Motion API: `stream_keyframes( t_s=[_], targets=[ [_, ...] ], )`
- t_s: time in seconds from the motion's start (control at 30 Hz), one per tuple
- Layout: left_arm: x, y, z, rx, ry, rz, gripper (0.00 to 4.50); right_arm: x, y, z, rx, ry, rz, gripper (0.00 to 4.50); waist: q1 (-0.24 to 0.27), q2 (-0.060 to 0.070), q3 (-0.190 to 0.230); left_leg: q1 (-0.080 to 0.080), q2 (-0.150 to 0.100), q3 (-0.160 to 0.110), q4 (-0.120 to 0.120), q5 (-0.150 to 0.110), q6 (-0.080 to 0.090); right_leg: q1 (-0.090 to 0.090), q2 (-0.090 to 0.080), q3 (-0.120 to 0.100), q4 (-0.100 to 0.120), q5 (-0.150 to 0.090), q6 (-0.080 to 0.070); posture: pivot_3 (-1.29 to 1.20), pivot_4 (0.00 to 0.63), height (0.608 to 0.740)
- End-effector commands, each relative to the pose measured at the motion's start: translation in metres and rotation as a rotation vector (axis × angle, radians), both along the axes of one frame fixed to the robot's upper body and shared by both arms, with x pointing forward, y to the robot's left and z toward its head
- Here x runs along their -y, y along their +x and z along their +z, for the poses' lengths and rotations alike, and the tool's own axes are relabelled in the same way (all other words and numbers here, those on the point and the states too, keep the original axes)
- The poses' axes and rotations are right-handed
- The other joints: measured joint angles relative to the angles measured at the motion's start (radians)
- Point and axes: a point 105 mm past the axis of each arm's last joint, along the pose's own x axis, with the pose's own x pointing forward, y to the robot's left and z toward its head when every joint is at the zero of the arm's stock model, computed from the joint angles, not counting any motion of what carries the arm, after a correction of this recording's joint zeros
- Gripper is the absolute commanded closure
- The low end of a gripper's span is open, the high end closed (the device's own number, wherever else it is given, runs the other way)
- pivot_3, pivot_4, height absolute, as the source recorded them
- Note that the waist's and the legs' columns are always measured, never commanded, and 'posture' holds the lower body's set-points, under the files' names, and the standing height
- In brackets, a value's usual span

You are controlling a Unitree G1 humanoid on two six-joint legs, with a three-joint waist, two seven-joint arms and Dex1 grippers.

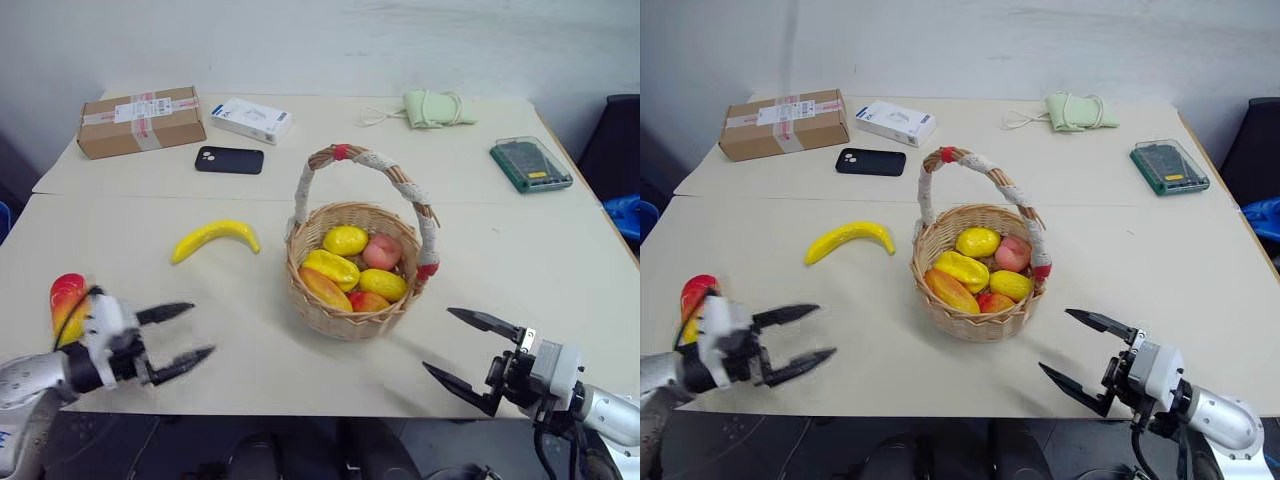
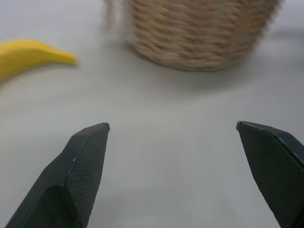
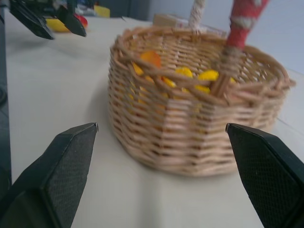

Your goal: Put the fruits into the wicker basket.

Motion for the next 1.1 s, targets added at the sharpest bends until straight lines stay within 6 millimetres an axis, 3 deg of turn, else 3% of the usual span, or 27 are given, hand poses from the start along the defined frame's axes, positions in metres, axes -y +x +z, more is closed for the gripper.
stream_keyframes(
  t_s=[0.03, 0.17, 0.27, 0.37, 0.47, 0.6, 0.7, 0.77, 0.83, 0.97, 1.1],
  targets=[
    [-0.049, -0.014, -0.001, 0.062, -0.027, 0.311, 0.0, -0.028, -0.007, 0.037, 0.111, 0.101, 0.115, 0.05, -0.006, 0.0, 0.0, 0.0, 0.0, 0.0, 0.0, 0.0, 0.0, 0.0, 0.0, 0.0, 0.0, 0.0, 0.0, 0.0, 0.15, 0.74],
    [-0.11, -0.044, -0.004, 0.135, -0.071, 0.719, 0.0, -0.05, -0.006, 0.065, 0.184, 0.181, 0.16, 0.05, -0.007, -0.004, 0.001, 0.0, 0.0, -0.001, 0.0, 0.0, -0.001, -0.001, 0.001, -0.001, 0.0, 0.0, 0.0, 0.0, 0.15, 0.74],
    [-0.155, -0.073, -0.001, 0.199, -0.099, 1.014, 0.0, -0.057, -0.005, 0.071, 0.233, 0.179, 0.166, 0.05, 0.01, -0.011, -0.002, -0.001, 0.0, -0.002, 0.0, 0.0, -0.001, -0.001, 0.0, -0.002, 0.0, 0.0, 0.0, 0.0, 0.15, 0.74],
    [-0.182, -0.099, -0.014, 0.138, -0.155, 1.168, 0.0, -0.059, -0.001, 0.071, 0.256, 0.175, 0.161, 0.05, 0.01, -0.016, -0.005, -0.001, 0.0, -0.002, 0.0, -0.001, 0.0, 0.0, -0.001, -0.002, -0.001, -0.001, -0.001, 0.0, 0.15, 0.74],
    [-0.181, -0.099, -0.019, 0.066, -0.25, 1.137, 0.0, -0.059, -0.001, 0.067, 0.249, 0.152, 0.184, 0.05, 0.01, -0.017, -0.006, -0.001, 0.0, -0.002, 0.0, -0.002, 0.001, 0.0, -0.002, -0.003, -0.003, -0.001, -0.001, 0.0, 0.15, 0.74],
    [-0.171, -0.076, -0.009, 0.023, -0.297, 1.033, 0.0, -0.057, -0.001, 0.062, 0.241, 0.136, 0.199, 0.05, 0.02, -0.018, -0.007, -0.001, 0.0, -0.005, 0.0, -0.005, -0.005, 0.001, -0.003, -0.006, -0.004, -0.002, -0.003, 0.0, 0.15, 0.74],
    [-0.156, -0.049, 0.008, -0.014, -0.267, 0.894, 0.0, -0.056, 0.004, 0.057, 0.228, 0.132, 0.202, 0.05, 0.023, -0.018, -0.007, -0.001, 0.0, -0.007, 0.0, -0.005, -0.006, 0.003, -0.003, -0.008, -0.004, -0.002, -0.004, 0.0, 0.15, 0.74],
    [-0.149, -0.033, 0.026, -0.004, -0.277, 0.842, 0.0, -0.058, 0.006, 0.054, 0.223, 0.129, 0.213, 0.05, 0.024, -0.018, -0.007, -0.001, 0.0, -0.007, 0.0, -0.005, -0.006, 0.003, -0.004, -0.008, -0.004, -0.008, -0.016, 0.0, 0.15, 0.74],
    [-0.146, -0.019, 0.032, -0.036, -0.226, 0.835, 0.0, -0.058, 0.008, 0.051, 0.223, 0.121, 0.222, 0.05, 0.024, -0.018, -0.007, -0.001, 0.0, -0.007, 0.0, -0.005, -0.006, 0.003, -0.005, -0.008, -0.004, -0.01, -0.018, 0.0, 0.15, 0.74],
    [-0.15, 0.002, 0.012, -0.196, -0.07, 0.897, 0.0, -0.057, 0.008, 0.048, 0.213, 0.107, 0.236, 0.05, 0.021, -0.014, -0.005, -0.001, 0.0, -0.007, -0.001, -0.003, -0.002, 0.003, -0.005, -0.009, -0.003, -0.003, -0.006, 0.0, 0.15, 0.74],
    [-0.151, 0.009, 0.0, -0.278, -0.056, 0.915, 0.0, -0.057, 0.01, 0.047, 0.215, 0.105, 0.229, 0.05, 0.008, -0.011, -0.004, -0.001, 0.001, -0.004, -0.004, -0.003, -0.004, 0.0, -0.003, -0.008, -0.003, -0.004, -0.006, 0.0, 0.15, 0.74]
  ],
)
